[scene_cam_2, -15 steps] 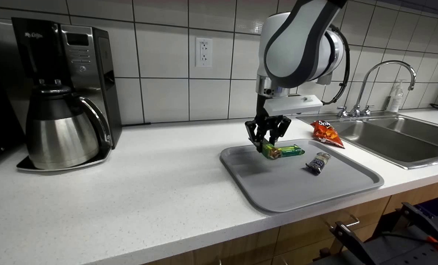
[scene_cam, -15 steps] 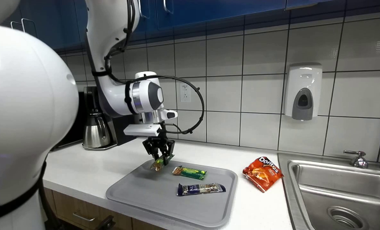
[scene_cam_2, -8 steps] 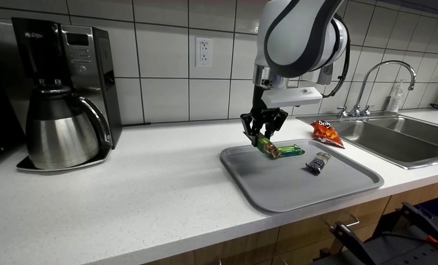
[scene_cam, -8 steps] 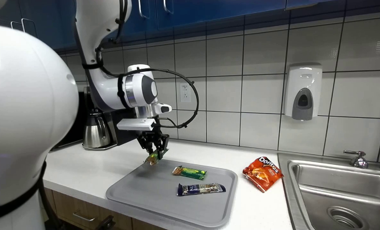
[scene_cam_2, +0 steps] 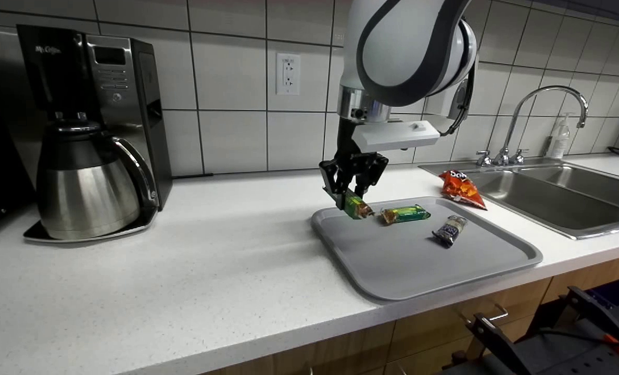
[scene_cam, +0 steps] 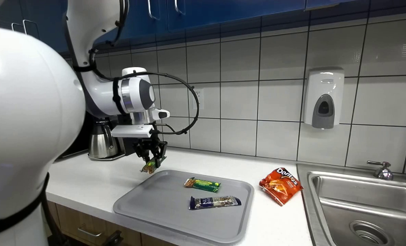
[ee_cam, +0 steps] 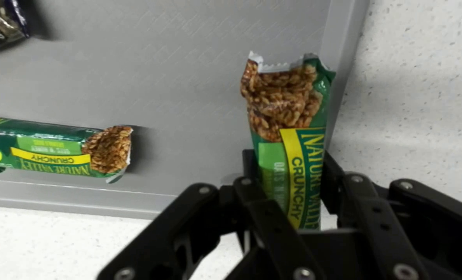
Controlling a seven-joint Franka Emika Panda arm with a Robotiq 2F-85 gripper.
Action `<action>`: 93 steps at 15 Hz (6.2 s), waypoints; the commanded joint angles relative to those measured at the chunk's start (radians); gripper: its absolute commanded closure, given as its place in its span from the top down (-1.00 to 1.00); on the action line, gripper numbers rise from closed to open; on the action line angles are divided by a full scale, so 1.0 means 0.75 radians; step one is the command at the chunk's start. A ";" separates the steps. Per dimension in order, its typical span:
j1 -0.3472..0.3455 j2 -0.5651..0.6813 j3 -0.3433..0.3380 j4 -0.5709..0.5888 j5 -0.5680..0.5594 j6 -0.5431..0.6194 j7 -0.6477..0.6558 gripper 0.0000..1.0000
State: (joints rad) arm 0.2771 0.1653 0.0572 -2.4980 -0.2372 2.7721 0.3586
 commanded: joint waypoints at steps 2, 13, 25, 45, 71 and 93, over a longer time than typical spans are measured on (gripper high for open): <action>0.037 0.008 0.060 0.041 -0.008 -0.032 0.012 -0.72; 0.163 0.131 0.132 0.157 -0.004 -0.029 0.001 -0.72; 0.259 0.281 0.161 0.230 0.015 -0.024 -0.025 -0.72; 0.253 0.259 0.120 0.199 0.027 -0.014 -0.047 1.00; -0.150 -0.235 0.036 -0.130 0.138 -0.135 -0.145 1.00; -0.437 -0.277 -0.157 -0.150 0.064 -0.277 -0.011 1.00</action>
State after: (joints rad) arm -0.0260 -0.0245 -0.0558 -2.6074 -0.1589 2.5927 0.2920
